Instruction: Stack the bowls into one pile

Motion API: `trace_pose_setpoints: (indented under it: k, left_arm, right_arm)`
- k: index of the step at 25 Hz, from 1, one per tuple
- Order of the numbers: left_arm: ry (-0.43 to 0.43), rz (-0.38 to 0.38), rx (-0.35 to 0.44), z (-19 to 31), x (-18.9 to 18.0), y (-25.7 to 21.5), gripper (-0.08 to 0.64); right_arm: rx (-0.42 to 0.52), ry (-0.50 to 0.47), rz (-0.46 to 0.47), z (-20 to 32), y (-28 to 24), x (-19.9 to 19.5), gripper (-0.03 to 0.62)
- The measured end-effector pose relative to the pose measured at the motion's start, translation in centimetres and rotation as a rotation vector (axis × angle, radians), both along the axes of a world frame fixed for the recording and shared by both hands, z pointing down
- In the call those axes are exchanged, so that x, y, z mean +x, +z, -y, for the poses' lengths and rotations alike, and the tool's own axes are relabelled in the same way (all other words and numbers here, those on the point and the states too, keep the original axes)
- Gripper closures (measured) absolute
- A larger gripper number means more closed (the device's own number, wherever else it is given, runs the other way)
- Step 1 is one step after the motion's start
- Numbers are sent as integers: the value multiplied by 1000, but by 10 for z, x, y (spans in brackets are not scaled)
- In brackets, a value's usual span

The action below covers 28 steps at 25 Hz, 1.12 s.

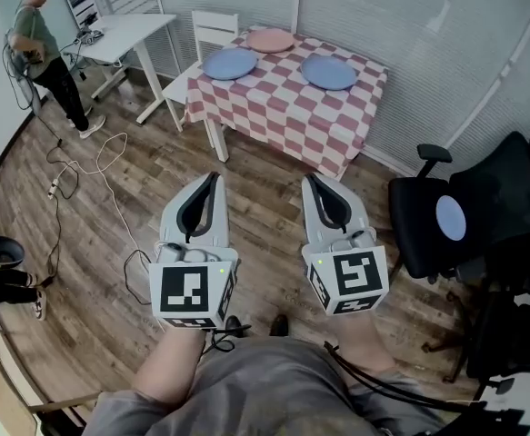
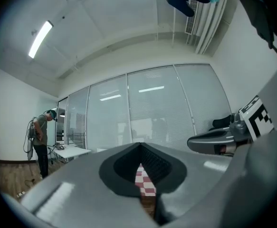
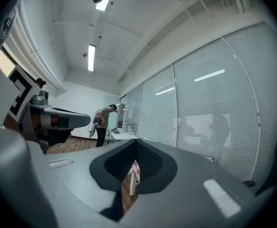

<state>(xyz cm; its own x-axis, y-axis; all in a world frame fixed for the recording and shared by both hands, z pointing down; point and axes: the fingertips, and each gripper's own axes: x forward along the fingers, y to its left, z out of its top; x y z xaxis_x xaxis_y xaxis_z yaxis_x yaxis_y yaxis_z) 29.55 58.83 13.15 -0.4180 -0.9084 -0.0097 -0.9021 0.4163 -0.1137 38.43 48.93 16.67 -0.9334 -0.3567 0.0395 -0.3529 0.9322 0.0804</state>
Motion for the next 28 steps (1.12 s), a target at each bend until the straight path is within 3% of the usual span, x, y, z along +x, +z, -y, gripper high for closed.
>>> trace_pose_setpoints:
  k: [6, 12, 21, 28]
  left_arm:
    - [-27, -43, -14, 13, 4, 18, 560]
    - [-61, -45, -20, 23, -25, 25, 560]
    - [-65, -81, -6, 63, -122, 36, 560]
    - [-27, -54, 14, 97, -206, 18, 560]
  right_arm:
    - [-41, -25, 8, 20, 10, 0, 568]
    - [-71, -28, -9, 39, 23, -22, 568]
    - [-74, -35, -24, 78, 30, -115, 568]
    - [-40, -12, -7, 110, 10, -199, 568]
